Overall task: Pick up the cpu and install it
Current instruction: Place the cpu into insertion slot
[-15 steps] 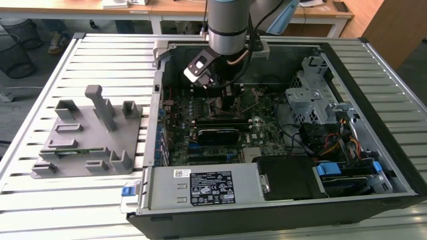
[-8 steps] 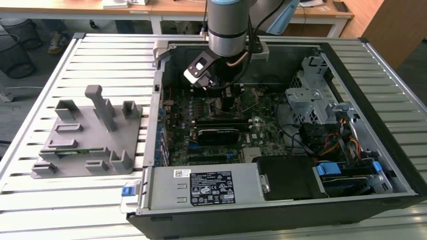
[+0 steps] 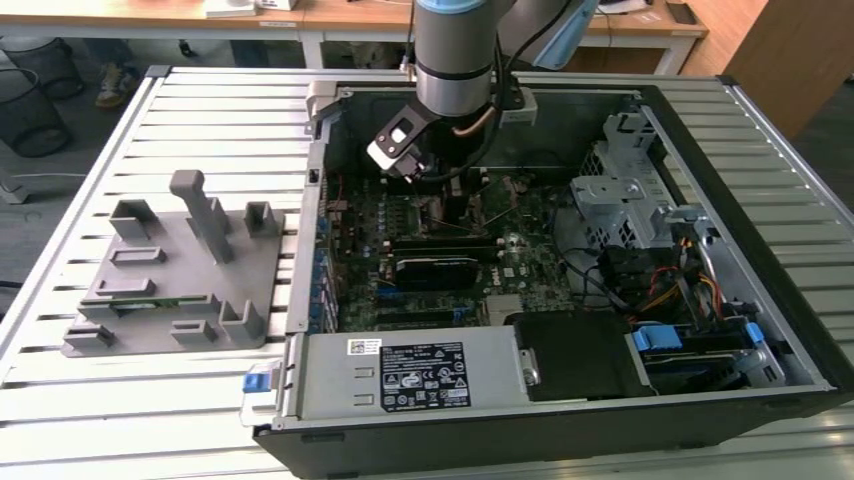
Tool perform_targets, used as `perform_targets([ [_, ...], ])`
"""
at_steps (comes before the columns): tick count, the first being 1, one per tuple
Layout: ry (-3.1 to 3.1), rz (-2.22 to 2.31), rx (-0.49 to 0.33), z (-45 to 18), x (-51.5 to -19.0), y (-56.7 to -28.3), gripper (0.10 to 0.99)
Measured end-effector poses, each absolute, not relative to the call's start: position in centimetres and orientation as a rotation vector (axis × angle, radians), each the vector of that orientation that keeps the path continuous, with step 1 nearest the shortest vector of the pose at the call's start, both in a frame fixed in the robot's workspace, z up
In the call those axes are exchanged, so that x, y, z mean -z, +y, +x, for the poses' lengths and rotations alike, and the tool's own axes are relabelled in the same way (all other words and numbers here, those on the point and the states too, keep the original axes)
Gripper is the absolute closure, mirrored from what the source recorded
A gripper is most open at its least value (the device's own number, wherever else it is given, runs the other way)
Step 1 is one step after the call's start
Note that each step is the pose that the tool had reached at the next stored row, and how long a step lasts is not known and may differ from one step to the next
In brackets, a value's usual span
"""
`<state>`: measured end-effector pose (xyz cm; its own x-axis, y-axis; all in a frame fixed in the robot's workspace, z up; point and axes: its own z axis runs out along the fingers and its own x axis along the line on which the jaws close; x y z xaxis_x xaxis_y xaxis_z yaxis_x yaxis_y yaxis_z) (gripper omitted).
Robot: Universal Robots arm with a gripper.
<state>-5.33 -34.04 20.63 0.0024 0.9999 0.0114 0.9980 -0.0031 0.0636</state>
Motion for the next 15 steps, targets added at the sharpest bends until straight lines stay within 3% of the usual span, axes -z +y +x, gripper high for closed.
perform_targets([
  [15, 2.187, 2.202, -0.082, -5.37, -19.70, -34.04, 0.561],
])
